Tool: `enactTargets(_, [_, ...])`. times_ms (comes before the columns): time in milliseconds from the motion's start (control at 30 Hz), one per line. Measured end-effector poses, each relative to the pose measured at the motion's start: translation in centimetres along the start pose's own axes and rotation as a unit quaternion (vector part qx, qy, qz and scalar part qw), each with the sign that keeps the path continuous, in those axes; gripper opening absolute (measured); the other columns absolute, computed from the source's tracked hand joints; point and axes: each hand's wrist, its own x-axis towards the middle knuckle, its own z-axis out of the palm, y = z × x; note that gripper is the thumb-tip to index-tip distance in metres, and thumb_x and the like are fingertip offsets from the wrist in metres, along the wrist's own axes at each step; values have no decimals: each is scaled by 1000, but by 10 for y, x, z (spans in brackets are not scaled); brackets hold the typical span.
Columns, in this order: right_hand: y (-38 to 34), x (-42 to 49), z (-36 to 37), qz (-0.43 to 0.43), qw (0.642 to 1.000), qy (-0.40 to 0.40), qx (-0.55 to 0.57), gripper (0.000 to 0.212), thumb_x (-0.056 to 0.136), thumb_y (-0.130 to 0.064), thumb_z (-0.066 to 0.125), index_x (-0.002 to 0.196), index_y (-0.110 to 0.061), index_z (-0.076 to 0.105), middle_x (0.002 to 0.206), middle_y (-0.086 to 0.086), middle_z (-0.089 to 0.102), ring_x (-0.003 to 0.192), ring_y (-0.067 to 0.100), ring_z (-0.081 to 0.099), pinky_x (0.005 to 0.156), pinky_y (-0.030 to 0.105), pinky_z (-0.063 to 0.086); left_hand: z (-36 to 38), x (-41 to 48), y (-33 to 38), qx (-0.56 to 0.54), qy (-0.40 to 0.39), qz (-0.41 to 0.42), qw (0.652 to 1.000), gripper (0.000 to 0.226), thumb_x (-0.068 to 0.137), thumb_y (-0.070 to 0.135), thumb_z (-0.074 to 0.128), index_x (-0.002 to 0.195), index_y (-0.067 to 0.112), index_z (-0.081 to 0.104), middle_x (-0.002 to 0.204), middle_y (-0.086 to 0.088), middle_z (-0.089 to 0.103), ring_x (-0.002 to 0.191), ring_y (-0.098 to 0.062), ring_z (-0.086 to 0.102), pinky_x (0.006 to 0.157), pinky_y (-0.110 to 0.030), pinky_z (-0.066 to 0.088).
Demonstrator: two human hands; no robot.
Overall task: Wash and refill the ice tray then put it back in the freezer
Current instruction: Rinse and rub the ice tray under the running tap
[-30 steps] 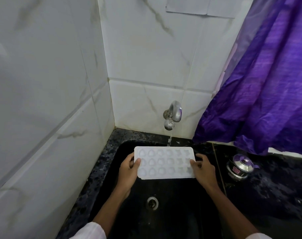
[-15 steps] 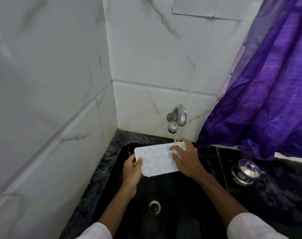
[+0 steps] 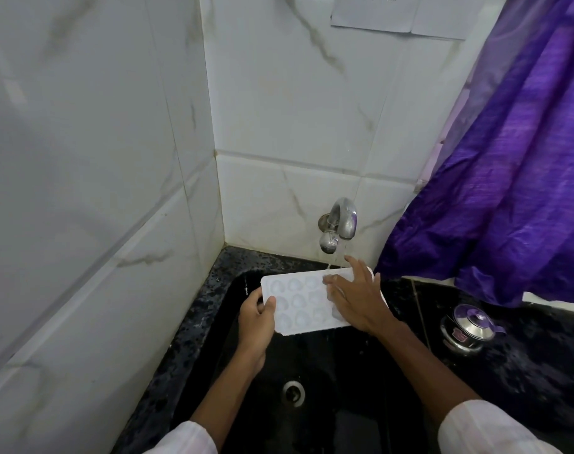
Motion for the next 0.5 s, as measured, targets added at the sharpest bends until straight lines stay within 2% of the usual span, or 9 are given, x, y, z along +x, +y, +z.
enactTargets(200, [1, 1, -5, 5, 1000, 19, -1, 33, 103, -30, 36, 117, -24, 65, 159, 6, 17, 147, 29, 12, 115, 63, 2, 3, -4, 1, -11, -7, -3, 1000, 21, 102, 13, 48, 113, 25, 62, 97, -1, 75, 89, -17, 73, 81, -46, 61])
enactTargets(367, [3, 0, 1, -5, 1000, -10, -19, 34, 102, -32, 38, 132, -34, 53, 159, 6, 11, 149, 32, 1, 115, 61, -3, 5, -4, 5, -16, -8, -1, 1000, 22, 102, 13, 48, 112, 26, 61, 97, 1, 75, 89, -15, 73, 80, -44, 61])
enactTargets(500, [5, -1, -5, -13, 1000, -7, 9, 32, 101, -35, 36, 120, -32, 62, 158, 6, 18, 145, 28, 13, 114, 61, 2, 4, -4, 6, -16, -3, -3, 1000, 22, 102, 13, 48, 116, 23, 61, 95, 0, 75, 87, -15, 73, 79, -44, 61])
